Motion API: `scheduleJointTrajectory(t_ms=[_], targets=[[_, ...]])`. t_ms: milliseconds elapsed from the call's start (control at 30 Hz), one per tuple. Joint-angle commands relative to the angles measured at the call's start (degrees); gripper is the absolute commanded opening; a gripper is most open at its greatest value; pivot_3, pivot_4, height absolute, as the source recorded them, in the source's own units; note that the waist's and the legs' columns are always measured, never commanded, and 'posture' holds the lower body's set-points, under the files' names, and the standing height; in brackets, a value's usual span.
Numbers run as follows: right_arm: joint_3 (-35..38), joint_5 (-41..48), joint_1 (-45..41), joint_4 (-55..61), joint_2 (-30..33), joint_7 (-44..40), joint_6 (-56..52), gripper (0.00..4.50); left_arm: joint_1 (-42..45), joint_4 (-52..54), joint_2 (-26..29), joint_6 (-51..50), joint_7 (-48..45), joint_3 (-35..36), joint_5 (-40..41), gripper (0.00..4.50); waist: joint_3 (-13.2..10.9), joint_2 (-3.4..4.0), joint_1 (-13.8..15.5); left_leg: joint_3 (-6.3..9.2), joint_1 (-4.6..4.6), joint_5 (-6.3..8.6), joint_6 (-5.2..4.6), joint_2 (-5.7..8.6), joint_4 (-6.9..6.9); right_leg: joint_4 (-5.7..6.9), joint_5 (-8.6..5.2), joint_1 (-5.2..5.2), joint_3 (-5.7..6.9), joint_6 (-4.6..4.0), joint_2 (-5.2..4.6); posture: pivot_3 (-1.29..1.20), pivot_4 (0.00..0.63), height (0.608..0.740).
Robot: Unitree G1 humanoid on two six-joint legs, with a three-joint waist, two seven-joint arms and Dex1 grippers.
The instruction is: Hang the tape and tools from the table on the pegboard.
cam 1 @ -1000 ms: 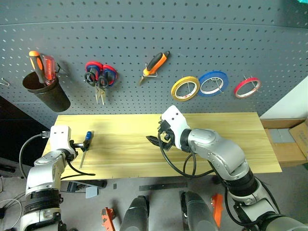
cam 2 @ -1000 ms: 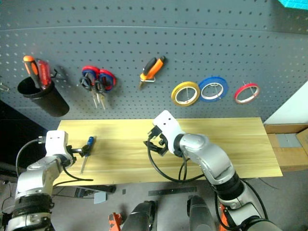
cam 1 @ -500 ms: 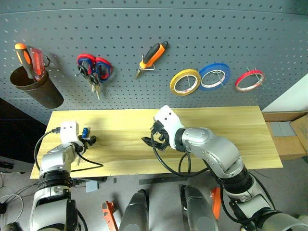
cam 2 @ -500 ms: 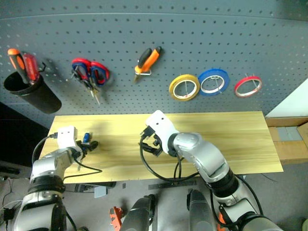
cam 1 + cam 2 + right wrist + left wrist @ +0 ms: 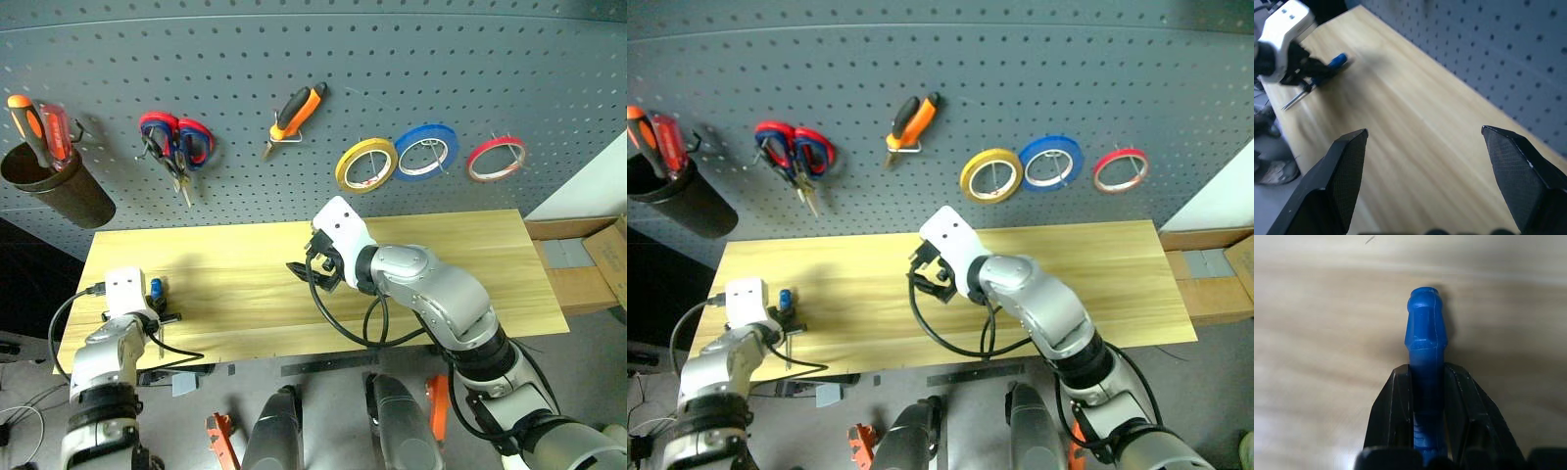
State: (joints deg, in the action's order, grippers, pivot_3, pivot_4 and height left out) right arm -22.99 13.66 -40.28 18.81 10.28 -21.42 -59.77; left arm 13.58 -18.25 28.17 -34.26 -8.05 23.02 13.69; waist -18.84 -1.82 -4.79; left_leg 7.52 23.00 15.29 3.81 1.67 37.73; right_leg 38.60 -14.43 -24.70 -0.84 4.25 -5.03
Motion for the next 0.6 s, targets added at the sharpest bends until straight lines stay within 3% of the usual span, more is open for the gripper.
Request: scheduleJointTrajectory(t_ms=[33,267,433,600], targets=[[2.49,0.17,-1.16,1.62,0.7,-1.3,2.75,3.81,-4.59,13.07,-1.1,6.8,0.97,3.26,0.42,0.53,0.06,-0.1,0.11,-0.01,0.05,0.0,0.01,0.01,0.0,-0.03,0.0,-0.04,0.01,0.0,0.0,-0.07,0.32,0.74],[4.47,2.95,0.06,6.3,6.47,-11.28,13.51,3.81,-11.29,29.78,-2.92,18.42,1.21,6.18,-0.2,0.53,0.23,-0.29,0.98,-0.11,0.57,-0.11,0.25,-0.08,0.03,-0.09,0.03,-0.57,0.05,-0.03,-0.09,-0.03,0.248,0.74],[7.16,6.65,-0.82,5.9,9.74,-18.77,18.15,3.81,-11.97,35.08,-3.12,22.11,2.4,7.13,-0.77,0.53,0.85,-0.64,1.42,-0.2,0.6,-0.1,0.27,0.06,0.0,-0.14,0.03,-0.59,0.06,-0.02,-0.06,0.01,0.204,0.74],[9.1,7.9,-3.72,3.84,10.19,-21.24,19.69,3.81,-9.91,38.58,-2.42,23.61,3.84,8.65,-0.21,0.53,2.36,-0.78,2.09,-0.19,0.64,-0.11,0.29,0.08,0.03,-0.15,0.03,-0.6,0.08,-0.03,-0.05,0.04,0.17,0.74]])
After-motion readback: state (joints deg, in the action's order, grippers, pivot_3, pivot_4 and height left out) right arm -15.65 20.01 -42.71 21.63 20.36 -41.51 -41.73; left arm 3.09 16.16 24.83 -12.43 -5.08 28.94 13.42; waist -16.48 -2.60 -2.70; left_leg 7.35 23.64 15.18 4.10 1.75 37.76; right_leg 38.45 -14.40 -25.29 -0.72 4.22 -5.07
